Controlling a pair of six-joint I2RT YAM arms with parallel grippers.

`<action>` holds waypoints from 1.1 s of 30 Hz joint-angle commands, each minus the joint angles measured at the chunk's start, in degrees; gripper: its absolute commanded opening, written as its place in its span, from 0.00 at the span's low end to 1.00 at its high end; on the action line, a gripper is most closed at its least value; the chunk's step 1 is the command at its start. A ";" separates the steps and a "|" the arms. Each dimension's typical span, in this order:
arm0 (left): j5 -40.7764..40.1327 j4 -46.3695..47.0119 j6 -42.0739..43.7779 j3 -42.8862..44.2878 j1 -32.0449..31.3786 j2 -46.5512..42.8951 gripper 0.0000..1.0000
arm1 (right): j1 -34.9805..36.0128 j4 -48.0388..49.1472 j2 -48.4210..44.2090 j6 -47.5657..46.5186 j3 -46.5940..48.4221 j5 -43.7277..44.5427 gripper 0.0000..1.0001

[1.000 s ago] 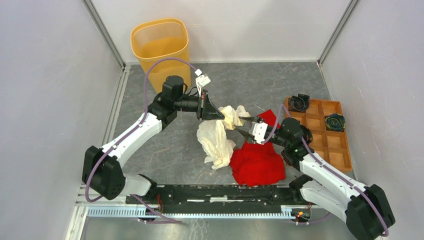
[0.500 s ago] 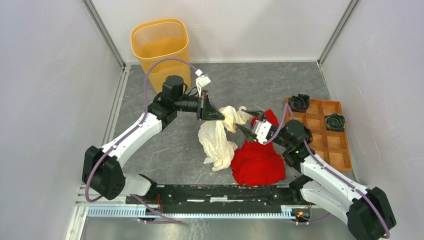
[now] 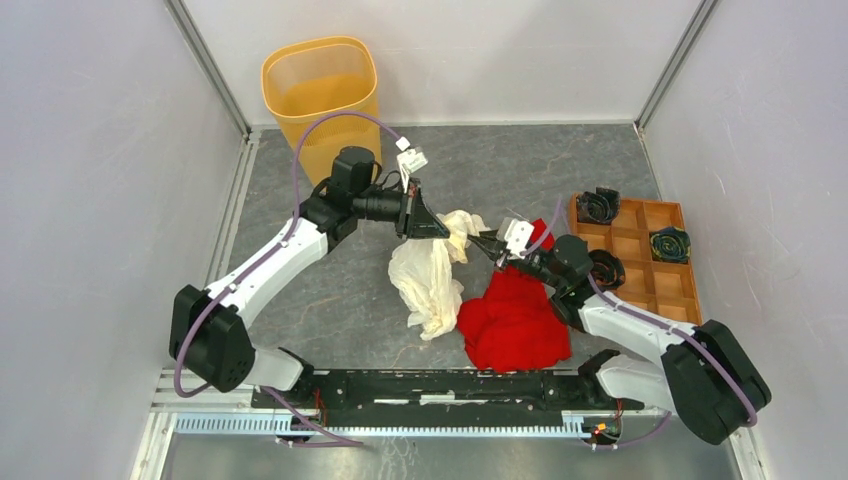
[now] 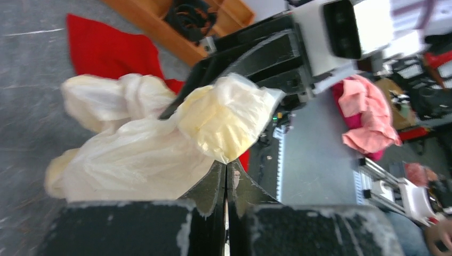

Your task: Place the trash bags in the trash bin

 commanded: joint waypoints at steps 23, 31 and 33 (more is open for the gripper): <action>-36.79 -3.11 -22.93 -7.83 -6.95 -9.51 1.00 | 5.27 -5.61 0.29 58.62 0.79 48.99 0.01; -56.03 6.23 -24.90 -10.88 -14.26 -4.39 0.85 | 5.29 -3.40 -3.08 58.46 -1.76 48.97 0.01; -56.48 10.54 -25.23 -10.82 -14.27 -2.01 0.86 | 5.28 -3.47 -3.78 58.06 -2.20 49.66 0.01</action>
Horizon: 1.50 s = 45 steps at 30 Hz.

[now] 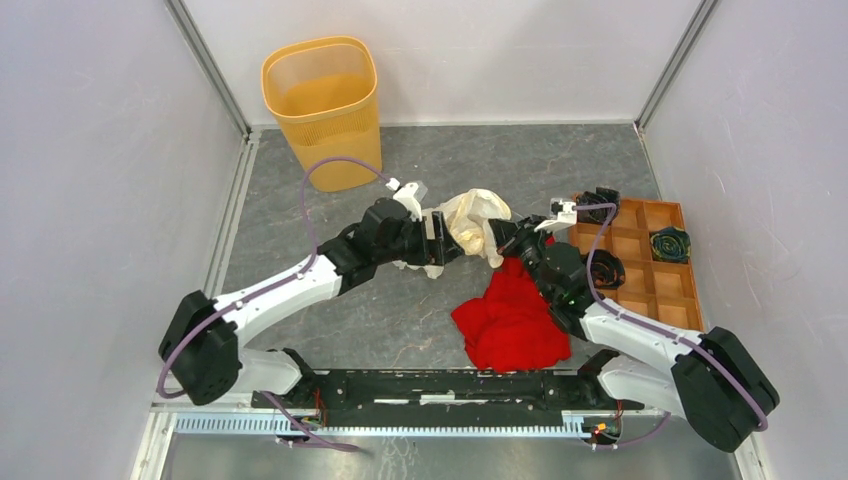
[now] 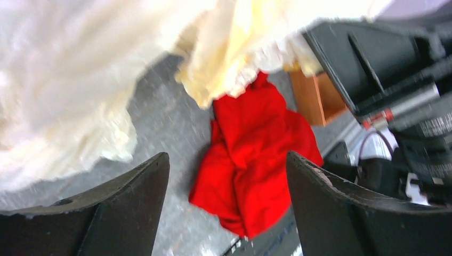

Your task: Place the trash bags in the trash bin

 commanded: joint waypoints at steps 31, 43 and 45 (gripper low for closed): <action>-33.07 -15.84 6.13 -6.60 0.53 -13.22 0.02 | 0.06 -33.33 6.14 -22.78 9.28 -30.29 0.01; -10.36 -33.63 10.33 71.67 11.05 27.66 0.02 | -20.97 -46.09 17.01 -16.09 49.72 -45.42 0.00; -4.11 -28.85 15.73 79.78 9.22 24.78 0.02 | -19.07 -47.61 12.80 -21.28 59.38 -44.51 0.00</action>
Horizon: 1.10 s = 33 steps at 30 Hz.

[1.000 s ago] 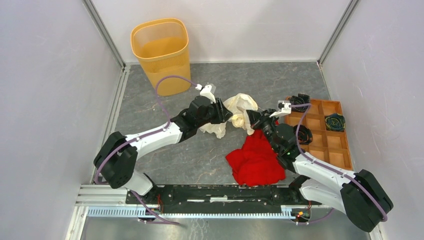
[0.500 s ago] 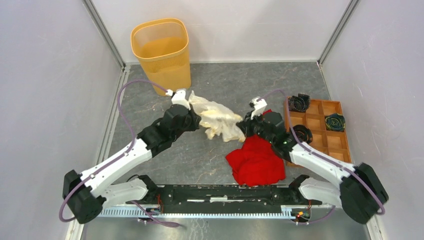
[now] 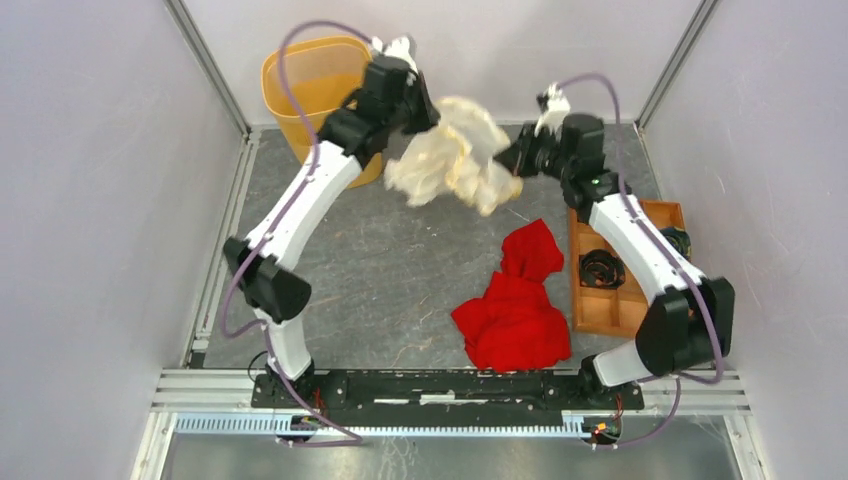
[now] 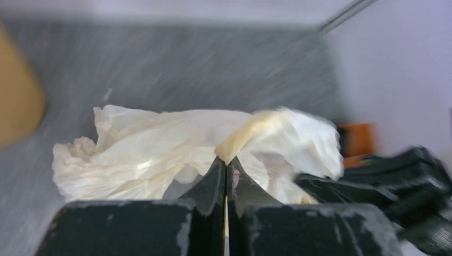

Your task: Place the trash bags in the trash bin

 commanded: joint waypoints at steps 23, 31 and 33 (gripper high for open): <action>-4.98 24.51 9.60 -54.76 -8.54 -45.58 0.02 | 19.18 15.10 -16.72 -16.12 -16.53 2.72 0.01; 21.14 24.38 12.83 -0.62 -8.58 -28.89 0.02 | 19.86 -3.52 -11.24 -21.07 39.49 -0.48 0.01; 24.93 32.33 11.69 -7.33 -8.70 -32.52 0.02 | 19.82 11.14 -17.65 -17.60 27.51 -7.57 0.01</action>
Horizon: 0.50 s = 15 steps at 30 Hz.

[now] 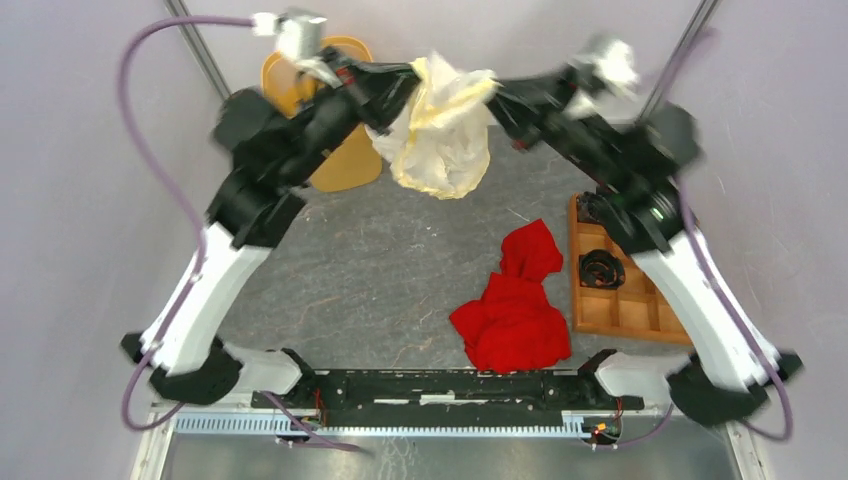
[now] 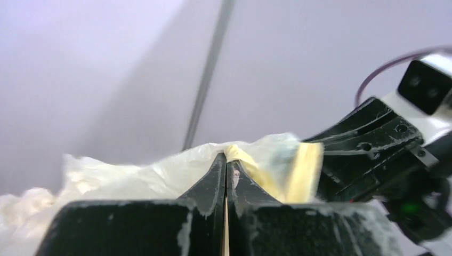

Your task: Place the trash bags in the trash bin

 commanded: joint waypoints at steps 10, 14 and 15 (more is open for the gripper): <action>-18.17 -0.44 -9.08 -58.95 0.97 -15.66 0.02 | 0.71 23.63 -9.73 10.57 -64.87 -5.96 0.00; -16.17 0.15 -5.57 -55.52 1.03 -20.33 0.02 | 0.89 16.60 -9.91 9.12 -56.67 -6.82 0.00; -16.07 -0.51 -3.94 -52.30 1.03 -20.61 0.02 | 0.88 12.65 -9.58 7.35 -51.93 -6.35 0.00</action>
